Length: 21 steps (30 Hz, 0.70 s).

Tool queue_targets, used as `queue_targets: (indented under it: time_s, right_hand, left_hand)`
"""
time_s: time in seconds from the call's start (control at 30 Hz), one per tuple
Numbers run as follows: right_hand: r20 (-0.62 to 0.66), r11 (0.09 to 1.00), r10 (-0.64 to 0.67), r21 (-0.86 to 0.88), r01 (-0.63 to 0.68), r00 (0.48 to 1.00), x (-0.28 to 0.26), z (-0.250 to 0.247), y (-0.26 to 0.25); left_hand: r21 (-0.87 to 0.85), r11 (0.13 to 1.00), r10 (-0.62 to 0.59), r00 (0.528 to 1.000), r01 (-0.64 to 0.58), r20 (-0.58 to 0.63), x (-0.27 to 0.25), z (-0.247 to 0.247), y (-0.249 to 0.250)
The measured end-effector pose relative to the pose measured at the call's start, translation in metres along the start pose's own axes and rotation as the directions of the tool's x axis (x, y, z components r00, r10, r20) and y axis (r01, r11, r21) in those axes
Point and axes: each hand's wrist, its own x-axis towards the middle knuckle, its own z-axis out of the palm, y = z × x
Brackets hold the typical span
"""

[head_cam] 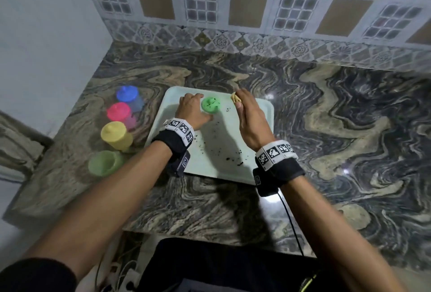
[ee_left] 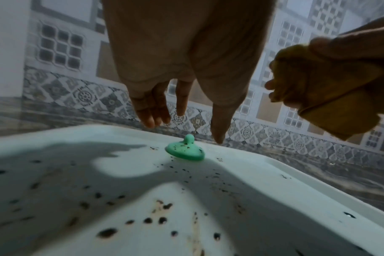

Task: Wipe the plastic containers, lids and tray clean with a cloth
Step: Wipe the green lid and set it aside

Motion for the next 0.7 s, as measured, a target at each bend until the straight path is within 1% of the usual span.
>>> queue_targets:
  time_s: [0.13,0.27,0.33,0.4,0.47,0.5,0.53,0.57,0.63,0.7]
  right_hand:
    - [-0.048,0.999,0.044,0.005,-0.044,0.998,0.003,-0.008,0.014]
    - [-0.092,0.993,0.121,0.019,-0.119,0.988,0.005,-0.008,0.017]
    - [-0.100,0.988,0.154,0.024,-0.152,0.983,0.005,-0.005,0.016]
    - [-0.112,0.984,0.176,0.026,-0.174,0.978,0.006,0.000,0.013]
    - [-0.136,0.982,0.187,0.040,-0.183,0.973,0.006,0.008,0.008]
    - [-0.154,0.982,0.185,0.058,-0.178,0.971,0.005,0.011,0.005]
    - [-0.178,0.983,0.180,0.081,-0.168,0.968,0.006,0.015,0.000]
    - [-0.203,0.981,0.178,0.114,-0.158,0.963,0.008,0.018,-0.006]
    - [-0.262,0.974,0.175,0.184,-0.129,0.949,0.011,0.023,-0.020]
    - [-0.342,0.980,0.135,0.181,-0.076,0.930,0.016,0.027,-0.032]
  left_hand:
    - [0.077,0.997,0.001,0.995,-0.009,0.101,0.033,0.012,0.011]
    - [0.142,0.990,0.006,0.989,-0.027,0.146,0.052,0.016,0.008]
    - [0.129,0.991,0.001,0.985,-0.024,0.172,0.056,0.017,0.005]
    - [0.084,0.996,0.025,0.984,-0.040,0.175,0.056,0.016,0.002]
    - [-0.016,0.998,0.070,0.987,-0.068,0.146,0.054,0.011,0.002]
    - [-0.095,0.992,0.089,0.987,-0.076,0.136,0.051,0.007,0.004]
    - [-0.198,0.977,0.104,0.985,-0.076,0.137,0.047,0.002,0.007]
    - [-0.326,0.943,0.119,0.982,-0.066,0.146,0.043,-0.003,0.010]
    - [-0.582,0.812,0.160,0.974,-0.039,0.158,0.031,-0.015,0.017]
    - [-0.735,0.678,0.191,0.971,-0.026,0.141,0.019,-0.030,0.027]
